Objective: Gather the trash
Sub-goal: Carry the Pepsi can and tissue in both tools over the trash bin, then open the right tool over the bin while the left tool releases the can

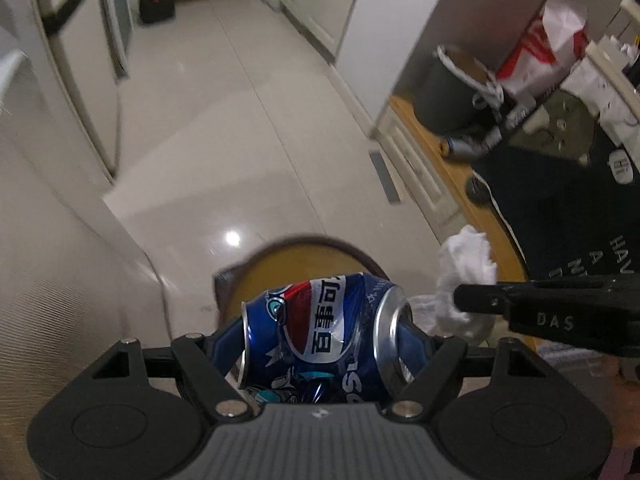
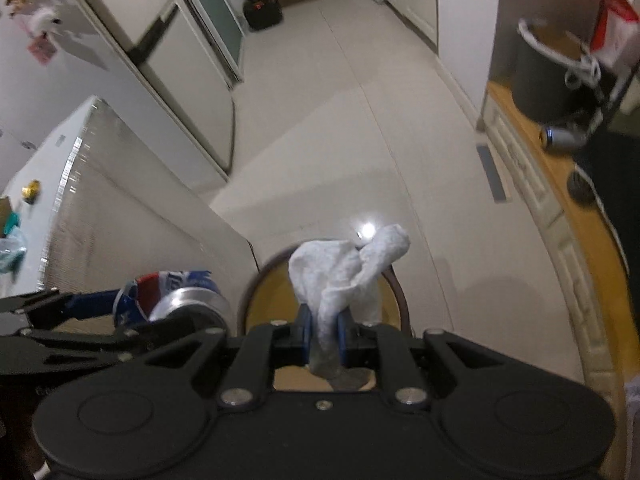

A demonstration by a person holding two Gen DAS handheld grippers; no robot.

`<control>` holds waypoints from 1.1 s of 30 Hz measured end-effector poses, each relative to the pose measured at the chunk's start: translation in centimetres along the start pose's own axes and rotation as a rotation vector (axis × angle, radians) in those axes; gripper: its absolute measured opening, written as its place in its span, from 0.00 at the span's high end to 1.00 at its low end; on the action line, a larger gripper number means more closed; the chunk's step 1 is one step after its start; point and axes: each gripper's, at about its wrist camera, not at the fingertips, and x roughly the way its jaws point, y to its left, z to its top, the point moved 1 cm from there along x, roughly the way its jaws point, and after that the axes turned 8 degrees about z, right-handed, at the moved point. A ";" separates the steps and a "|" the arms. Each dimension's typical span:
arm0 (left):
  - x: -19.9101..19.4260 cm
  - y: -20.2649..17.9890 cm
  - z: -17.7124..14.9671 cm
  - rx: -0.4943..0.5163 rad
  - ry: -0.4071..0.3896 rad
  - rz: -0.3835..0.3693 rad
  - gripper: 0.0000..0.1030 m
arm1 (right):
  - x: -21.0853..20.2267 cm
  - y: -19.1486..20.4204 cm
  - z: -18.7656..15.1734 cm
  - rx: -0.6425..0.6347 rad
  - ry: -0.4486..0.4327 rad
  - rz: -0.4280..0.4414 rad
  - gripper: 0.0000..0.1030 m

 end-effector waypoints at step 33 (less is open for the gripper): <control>14.2 2.1 -2.5 0.019 0.097 0.025 0.23 | 19.0 -4.9 -0.9 0.179 0.214 0.025 0.36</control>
